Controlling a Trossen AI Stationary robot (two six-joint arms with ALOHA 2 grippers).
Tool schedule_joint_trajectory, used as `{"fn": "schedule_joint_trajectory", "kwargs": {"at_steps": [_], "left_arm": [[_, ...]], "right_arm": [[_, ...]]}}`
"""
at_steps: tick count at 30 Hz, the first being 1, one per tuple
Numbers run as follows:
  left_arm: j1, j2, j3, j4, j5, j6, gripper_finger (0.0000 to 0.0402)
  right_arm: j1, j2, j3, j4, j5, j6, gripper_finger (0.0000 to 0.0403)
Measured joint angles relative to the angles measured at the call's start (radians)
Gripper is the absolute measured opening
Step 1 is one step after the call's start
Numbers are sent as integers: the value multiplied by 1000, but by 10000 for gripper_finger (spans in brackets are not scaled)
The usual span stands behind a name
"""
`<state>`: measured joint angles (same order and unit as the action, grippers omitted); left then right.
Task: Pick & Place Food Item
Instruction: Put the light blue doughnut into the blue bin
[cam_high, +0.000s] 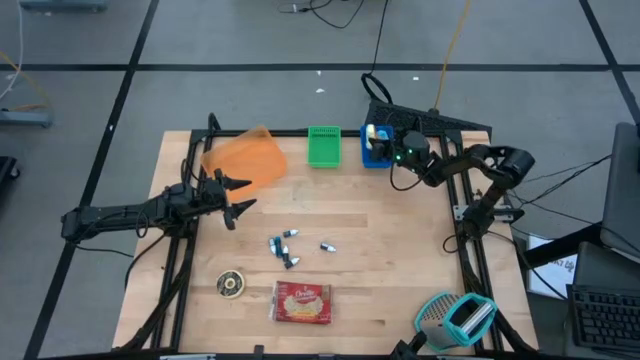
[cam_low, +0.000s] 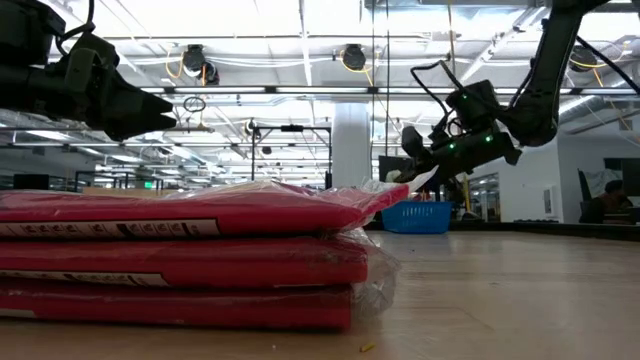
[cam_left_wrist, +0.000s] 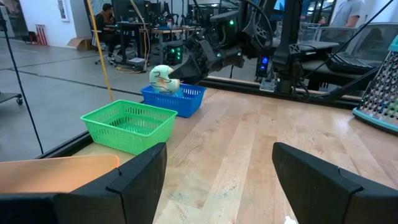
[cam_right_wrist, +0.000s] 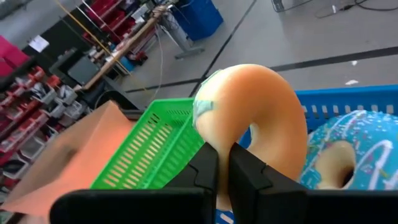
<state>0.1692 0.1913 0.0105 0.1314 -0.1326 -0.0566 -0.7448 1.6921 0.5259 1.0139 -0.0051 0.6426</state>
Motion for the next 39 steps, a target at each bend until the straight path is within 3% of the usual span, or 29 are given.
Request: {"fn": "schedule_joint_trajectory", "kwargs": {"at_steps": [10,21,33,39], "left_arm": [[0,0,0,0,0,0,296],[0,0,0,0,0,0,296],[0,0,0,0,0,0,296],[0,0,0,0,0,0,296]], "right_arm": [[1,105,26,20,0,-1,21],[1,60,26,6,9,-88,61],[1,13,25,-55,89,-183,133],[1,13,25,-56,90,-203,146]]}}
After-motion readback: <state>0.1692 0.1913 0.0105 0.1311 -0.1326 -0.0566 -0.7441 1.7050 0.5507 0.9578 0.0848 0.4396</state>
